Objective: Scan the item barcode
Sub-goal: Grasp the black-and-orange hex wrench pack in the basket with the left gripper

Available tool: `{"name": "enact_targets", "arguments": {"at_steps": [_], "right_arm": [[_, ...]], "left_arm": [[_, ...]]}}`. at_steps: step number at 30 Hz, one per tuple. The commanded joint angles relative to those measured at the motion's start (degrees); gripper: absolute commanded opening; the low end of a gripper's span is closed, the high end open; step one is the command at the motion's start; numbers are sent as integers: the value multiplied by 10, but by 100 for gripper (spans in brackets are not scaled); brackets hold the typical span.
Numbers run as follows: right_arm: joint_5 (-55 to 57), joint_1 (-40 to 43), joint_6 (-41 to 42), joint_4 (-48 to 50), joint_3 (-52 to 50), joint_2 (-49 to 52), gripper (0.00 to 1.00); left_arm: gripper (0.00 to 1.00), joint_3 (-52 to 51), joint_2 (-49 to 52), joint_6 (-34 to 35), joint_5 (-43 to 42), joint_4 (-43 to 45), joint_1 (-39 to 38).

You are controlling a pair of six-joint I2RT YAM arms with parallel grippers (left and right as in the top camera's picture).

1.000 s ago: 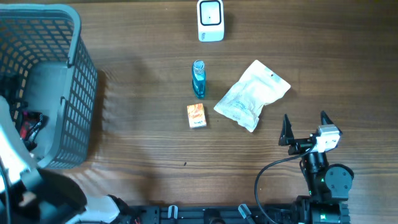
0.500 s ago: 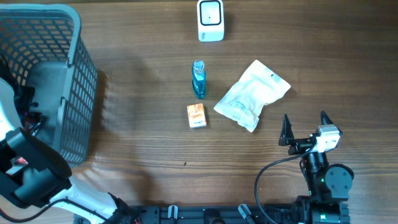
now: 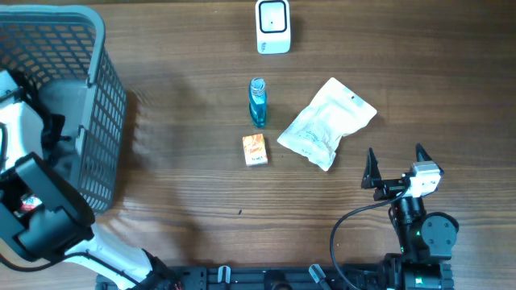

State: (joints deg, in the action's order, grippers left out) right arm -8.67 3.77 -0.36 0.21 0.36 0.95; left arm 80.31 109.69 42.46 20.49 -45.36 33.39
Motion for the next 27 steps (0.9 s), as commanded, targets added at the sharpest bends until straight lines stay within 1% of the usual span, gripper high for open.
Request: {"name": "enact_targets", "arguments": {"at_steps": [1, 4, 8, 11, 13, 14, 15, 17, 18, 20, 23, 27], "right_arm": [[6, -2, -10, 2, 0, -3, 100], [6, -2, -10, 2, 0, -3, 100], [6, -2, -10, 2, 0, -3, 100], [5, -2, -10, 2, 0, -3, 100], [6, -2, -10, 2, 0, -3, 100], [6, -2, -10, 2, 0, -3, 100], [6, -2, -10, 2, 0, -3, 100], [6, -2, -10, 2, 0, -3, 100], [6, -2, -10, 2, 0, -3, 100], [6, -2, -9, 2, 0, -3, 100], [6, -2, -9, 2, 0, -3, 100], [5, -2, -9, 2, 0, -3, 100]], "left_arm": [[77, -43, 9, 7, 13, 60, 0], [77, -73, 9, 6, 13, 101, 0], [77, -99, 9, 6, 37, 134, 0], [70, -116, 9, 7, 46, 132, 3], [70, -128, 9, 7, 52, 138, 3], [65, -130, 9, 7, 51, 137, 3], [54, -130, 9, 6, 51, 134, 3], [16, -130, 9, 4, 51, 126, 3], [4, -130, 9, 4, 51, 122, 3], [4, -130, 9, 4, 44, 117, 1], [4, -129, 2, 0, 13, 113, -5], [4, -129, -35, 0, 10, 108, -31]]}}
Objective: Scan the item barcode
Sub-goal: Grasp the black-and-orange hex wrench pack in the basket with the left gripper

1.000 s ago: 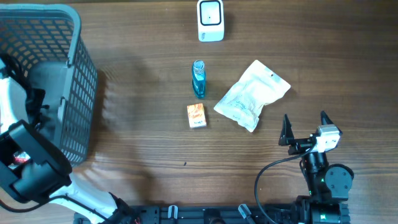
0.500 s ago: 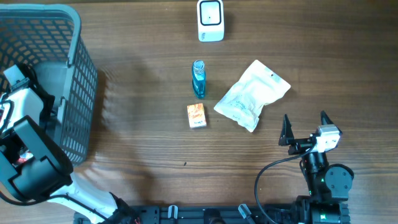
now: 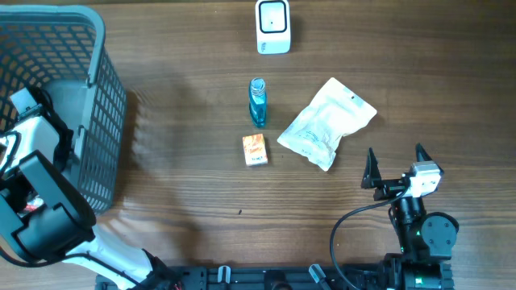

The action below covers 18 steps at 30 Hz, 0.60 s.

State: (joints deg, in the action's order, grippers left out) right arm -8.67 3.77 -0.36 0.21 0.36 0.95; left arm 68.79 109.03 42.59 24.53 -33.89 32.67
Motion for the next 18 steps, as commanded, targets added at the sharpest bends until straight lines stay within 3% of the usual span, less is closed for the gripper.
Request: {"name": "enact_targets", "arguments": {"at_steps": [1, 12, 18], "right_arm": [[5, -2, -10, 2, 0, -3, 100], [6, -2, -10, 2, 0, -3, 100], [6, -2, -10, 2, 0, -3, 100]], "left_arm": [[4, -14, -51, -1, -31, -6, -37], [4, -14, -261, -1, -21, -25, -209], [4, -14, -303, -2, 20, 8, -211]]}}
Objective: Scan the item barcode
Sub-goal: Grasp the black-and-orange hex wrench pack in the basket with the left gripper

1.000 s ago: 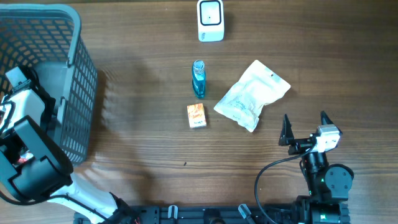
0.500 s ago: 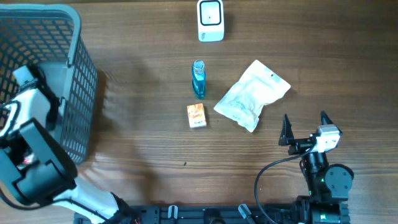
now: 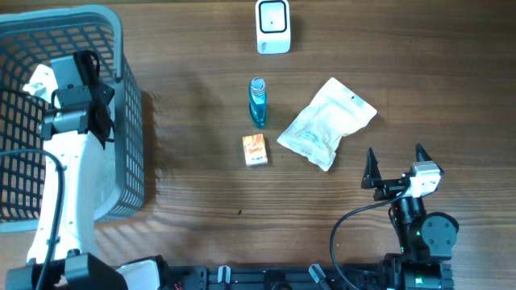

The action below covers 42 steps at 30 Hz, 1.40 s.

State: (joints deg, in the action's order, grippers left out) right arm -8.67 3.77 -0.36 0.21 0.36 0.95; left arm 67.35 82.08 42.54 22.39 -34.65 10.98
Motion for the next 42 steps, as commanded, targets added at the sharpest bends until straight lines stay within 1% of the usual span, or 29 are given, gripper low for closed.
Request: {"name": "enact_targets", "arguments": {"at_steps": [1, 6, 9, 12, 14, 15, 16, 18, 19, 21, 22, 23, 24, 25, 26, 27, 29, 30, 32, 34, 37, 38, 42], "right_arm": [[6, -2, -10, 2, 0, -3, 100], [6, -2, -10, 2, 0, -3, 99], [5, -2, -10, 2, 0, -3, 100], [6, -2, -10, 2, 0, -3, 100], [6, -2, -9, 2, 0, -3, 100], [5, -2, -10, 2, 0, -3, 100], [6, -2, -10, 2, 0, -3, 100], [6, -2, -10, 2, 0, -3, 100], [6, -2, -10, 2, 0, -3, 100], [5, -2, -10, 2, 0, -3, 100], [6, -2, -10, 2, 0, -3, 100], [5, -2, -9, 2, 0, -3, 100], [6, -2, -10, 2, 0, -3, 100], [6, -2, -10, 2, 0, -3, 100], [6, -2, -9, 2, 0, -3, 100], [6, -2, -10, 2, 0, -3, 100], [6, -2, -10, 2, 0, -3, 100], [6, -2, -10, 2, 0, -3, 100], [6, -2, -10, 2, 0, -3, 100], [6, -2, -9, 2, 0, -3, 100], [6, -2, -10, 2, 0, -3, 100], [6, -2, -10, 2, 0, -3, 100], [6, -2, -10, 2, 0, -3, 100]], "left_arm": [[4, 1, -43, -3, 43, 20, 9], [4, 2, -114, -92, 43, 63, 16], [4, 7, -170, -93, 24, 63, 15], [4, 8, -234, -93, -31, 70, 15], [4, 8, -252, -93, -28, 63, 16], [10, 8, -252, -93, -21, 58, 16], [20, 8, -248, -93, -6, 50, 17], [49, 8, -222, -93, 48, 31, 20], [59, 8, -203, -93, 64, 31, 25], [72, 8, -159, -94, 60, 41, 50], [74, 9, -138, -104, 37, 42, 65], [77, 12, -123, -129, -3, 40, 78], [83, 23, -104, -157, -61, 26, 94], [89, 42, -84, -169, -111, -1, 108], [92, 68, -68, -172, -139, -32, 120], [93, 93, -55, -189, -159, -55, 128], [96, 167, -28, -237, -195, -116, 142], [96, 209, -14, -266, -221, -148, 148], [96, 249, 4, -306, -249, -180, 152], [96, 255, 20, -334, -244, -186, 153], [97, 255, 59, -336, -216, -189, 153], [100, 255, 79, -336, -209, -188, 153], [100, 255, 169, -336, -208, -196, 153]]}}
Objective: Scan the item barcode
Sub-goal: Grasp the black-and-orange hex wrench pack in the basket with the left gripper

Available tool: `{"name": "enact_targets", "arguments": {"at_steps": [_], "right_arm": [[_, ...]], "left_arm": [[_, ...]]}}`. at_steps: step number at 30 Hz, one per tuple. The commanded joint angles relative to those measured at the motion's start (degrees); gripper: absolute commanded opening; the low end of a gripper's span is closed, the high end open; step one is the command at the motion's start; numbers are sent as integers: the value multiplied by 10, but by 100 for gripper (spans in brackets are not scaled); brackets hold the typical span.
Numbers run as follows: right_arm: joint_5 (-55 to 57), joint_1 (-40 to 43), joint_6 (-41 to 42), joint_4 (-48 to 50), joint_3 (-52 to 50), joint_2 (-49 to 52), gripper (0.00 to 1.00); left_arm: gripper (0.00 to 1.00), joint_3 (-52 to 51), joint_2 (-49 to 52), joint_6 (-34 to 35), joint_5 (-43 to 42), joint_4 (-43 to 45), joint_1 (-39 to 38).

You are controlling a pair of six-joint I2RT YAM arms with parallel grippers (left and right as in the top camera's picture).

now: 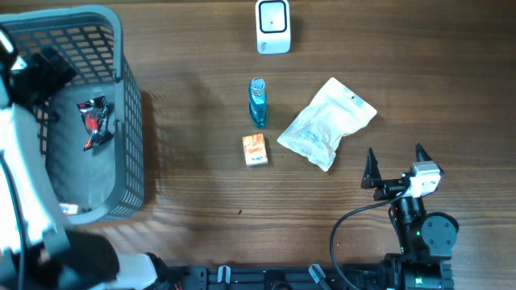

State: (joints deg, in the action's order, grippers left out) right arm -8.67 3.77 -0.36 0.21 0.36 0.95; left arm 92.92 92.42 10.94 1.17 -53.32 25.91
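Observation:
The white barcode scanner (272, 26) stands at the table's far edge. Below it a blue bottle (257, 101) lies lengthwise, with a small orange box (254, 150) just nearer. A white pouch (326, 123) lies to their right. My right gripper (394, 155) rests open near the front right, empty and apart from the pouch. My left arm (16, 169) runs up the left edge, blurred. Its dark gripper (44, 68) hangs over the basket's far left corner; its fingers are not readable.
A grey mesh basket (133, 121) fills the left side. A red and black packet (95, 122) lies in it, and a small label-like item (71, 209) sits near its front wall. A black cable loops beside the right arm's base (423, 238).
My left arm has moved from over the basket's middle to the left edge of the view. A red and black packet now shows in the basket. The right arm and table items are unchanged.
At first my left arm sat low at the left, with the basket partly out of view. By 1.4 s ago the basket stood further right and the arm reached over it. Now the arm is further left and the basket's inside shows.

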Motion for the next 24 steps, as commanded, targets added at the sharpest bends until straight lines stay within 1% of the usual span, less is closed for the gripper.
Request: {"name": "enact_targets", "arguments": {"at_steps": [1, 2, 3, 4, 6, 12, 16, 20, 21, 22, 23, 24], "right_arm": [[6, -2, -10, 2, 0, -3, 100], [6, -2, -10, 2, 0, -3, 100], [6, -2, -10, 2, 0, -3, 100], [6, -2, -10, 2, 0, -3, 100], [6, -2, -10, 2, 0, -3, 100], [5, -2, -9, 2, 0, -3, 100], [6, -2, -9, 2, 0, -3, 100], [6, -2, -10, 2, 0, -3, 100], [6, -2, -10, 2, 0, -3, 100], [6, -2, -10, 2, 0, -3, 100], [5, -2, -10, 2, 0, -3, 100], [5, -2, -10, 2, 0, -3, 100]], "left_arm": [[100, -1, 83, -19, 4, -14, 3], [96, -1, 99, -20, 4, -20, 3], [89, -1, 120, -20, 4, -31, 3], [85, -1, 139, -20, 4, -40, 3], [82, -1, 165, -20, 5, -51, 4], [82, -35, 217, -20, 22, -47, 5], [85, -79, 223, -20, 26, 6, 6], [85, -113, 223, -20, 23, 50, 6], [82, -120, 223, -20, 23, 55, 6], [74, -124, 223, -20, 22, 59, 6], [62, -128, 223, -19, 21, 61, 6], [53, -132, 223, -19, 19, 63, 6]]}}
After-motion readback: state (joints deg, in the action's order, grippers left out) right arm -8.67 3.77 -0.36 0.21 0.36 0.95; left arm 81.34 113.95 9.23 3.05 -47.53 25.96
